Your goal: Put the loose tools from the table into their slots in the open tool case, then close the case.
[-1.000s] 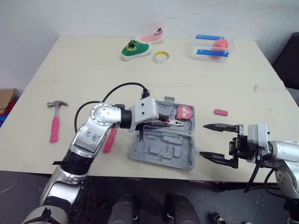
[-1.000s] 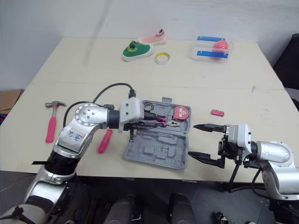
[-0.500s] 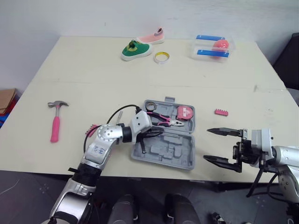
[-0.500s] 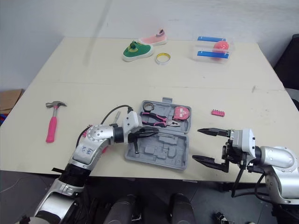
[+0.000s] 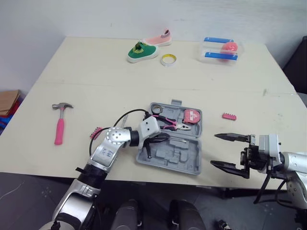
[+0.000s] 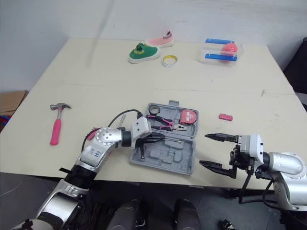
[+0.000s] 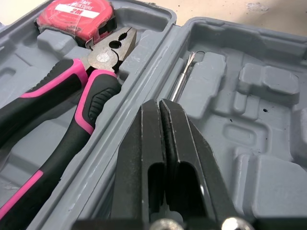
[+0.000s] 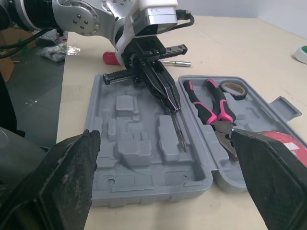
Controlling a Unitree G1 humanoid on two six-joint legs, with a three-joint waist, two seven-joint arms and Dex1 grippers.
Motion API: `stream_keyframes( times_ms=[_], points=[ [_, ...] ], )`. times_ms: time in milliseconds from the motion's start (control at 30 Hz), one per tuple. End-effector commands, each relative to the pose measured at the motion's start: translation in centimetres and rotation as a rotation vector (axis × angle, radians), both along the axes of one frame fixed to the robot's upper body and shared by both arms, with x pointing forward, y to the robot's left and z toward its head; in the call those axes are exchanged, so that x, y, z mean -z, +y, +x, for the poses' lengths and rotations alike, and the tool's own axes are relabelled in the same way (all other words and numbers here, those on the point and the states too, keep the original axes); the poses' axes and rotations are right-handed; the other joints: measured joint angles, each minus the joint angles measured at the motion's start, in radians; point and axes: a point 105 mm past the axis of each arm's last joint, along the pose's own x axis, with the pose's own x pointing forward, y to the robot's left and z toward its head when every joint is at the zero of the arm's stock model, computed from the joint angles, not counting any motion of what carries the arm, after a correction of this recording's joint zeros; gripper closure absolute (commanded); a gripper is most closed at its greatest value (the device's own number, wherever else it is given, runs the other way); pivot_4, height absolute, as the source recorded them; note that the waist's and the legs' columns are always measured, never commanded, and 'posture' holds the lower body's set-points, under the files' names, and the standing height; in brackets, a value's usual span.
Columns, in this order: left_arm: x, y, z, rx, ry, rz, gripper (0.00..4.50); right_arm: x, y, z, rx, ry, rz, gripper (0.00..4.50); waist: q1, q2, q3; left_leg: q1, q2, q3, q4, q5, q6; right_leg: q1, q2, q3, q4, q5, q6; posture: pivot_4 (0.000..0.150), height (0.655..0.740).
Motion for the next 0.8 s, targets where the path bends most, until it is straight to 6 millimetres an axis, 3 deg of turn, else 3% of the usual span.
stream_keyframes(
  times_ms=[33, 333, 433, 500, 567, 600, 667, 733, 800],
  points=[
    [4.1, 1.5, -0.6, -0.038, 0.109, 0.185, 4.47, -1.0, -0.5, -0.2, 0.013, -0.055, -0.010, 0.00, 0.000, 0.000, -0.002, 0.000, 0.000, 0.000, 0.000, 0.000, 0.000, 0.000, 0.000, 0.000, 0.000, 0.000, 0.000, 0.150, 0.7400],
    [5.3, 2.7, 0.1, -0.133, 0.181, 0.248, 4.47, -0.8, -0.7, -0.1, 0.022, -0.054, -0.007, 0.00, 0.000, 0.001, -0.015, 0.002, 0.002, 0.000, 0.000, -0.003, 0.000, 0.002, 0.000, 0.001, -0.001, 0.000, 0.000, 0.150, 0.7400],
    [2.1, 1.5, -0.1, -0.041, 0.100, 0.119, 4.47, -0.9, -0.8, -0.1, 0.026, -0.057, -0.007, 0.00, 0.000, 0.001, -0.017, 0.003, 0.002, 0.000, 0.000, -0.004, 0.001, 0.002, 0.000, 0.002, -0.002, 0.000, 0.000, 0.150, 0.7400],
    [-1.2, 0.8, -0.7, 0.040, 0.021, -0.025, 4.47, -1.2, -1.3, 0.0, 0.041, -0.061, -0.008, 0.00, -0.002, 0.001, -0.017, 0.002, 0.002, 0.000, 0.000, -0.004, 0.001, 0.002, 0.000, 0.004, -0.002, 0.000, 0.000, 0.150, 0.7400],
    [-5.1, 1.4, -1.0, 0.071, -0.072, -0.178, 4.47, -1.4, -2.3, 0.1, 0.069, -0.065, -0.026, 0.00, -0.002, 0.001, -0.016, 0.000, 0.003, 0.000, -0.001, -0.003, -0.002, -0.001, 0.000, 0.005, -0.002, 0.000, -0.001, 0.150, 0.7400],
    [-7.2, 2.1, -2.0, 0.129, -0.107, -0.261, 4.47, -1.5, -3.0, 0.2, 0.086, -0.071, -0.034, 0.00, -0.002, 0.001, -0.014, -0.001, 0.003, 0.000, -0.001, -0.003, -0.002, -0.002, 0.000, 0.005, -0.002, -0.001, -0.001, 0.150, 0.7400],
    [-9.2, 5.0, -2.6, 0.101, -0.139, -0.299, 4.47, -1.8, -4.2, -0.2, 0.111, -0.092, -0.041, 0.00, -0.002, 0.000, -0.012, -0.003, 0.003, 0.000, -0.001, -0.003, -0.002, -0.003, 0.000, 0.004, -0.003, -0.001, -0.001, 0.150, 0.7400],
    [-9.7, 7.0, -2.7, 0.046, -0.155, -0.289, 4.47, -1.9, -4.9, -0.4, 0.130, -0.114, -0.054, 0.00, -0.005, 0.001, -0.013, -0.002, 0.004, 0.000, -0.001, -0.003, -0.003, -0.002, 0.001, 0.003, -0.003, -0.001, -0.002, 0.150, 0.7400],
    [-9.7, 10.1, -2.6, -0.065, -0.190, -0.264, 3.98, -2.3, -6.7, 0.1, 0.207, -0.180, -0.081, 0.00, -0.008, 0.002, -0.013, 0.001, 0.004, 0.002, -0.001, -0.003, -0.003, 0.000, 0.002, 0.000, -0.004, -0.001, -0.002, 0.150, 0.7400]
  ],
)
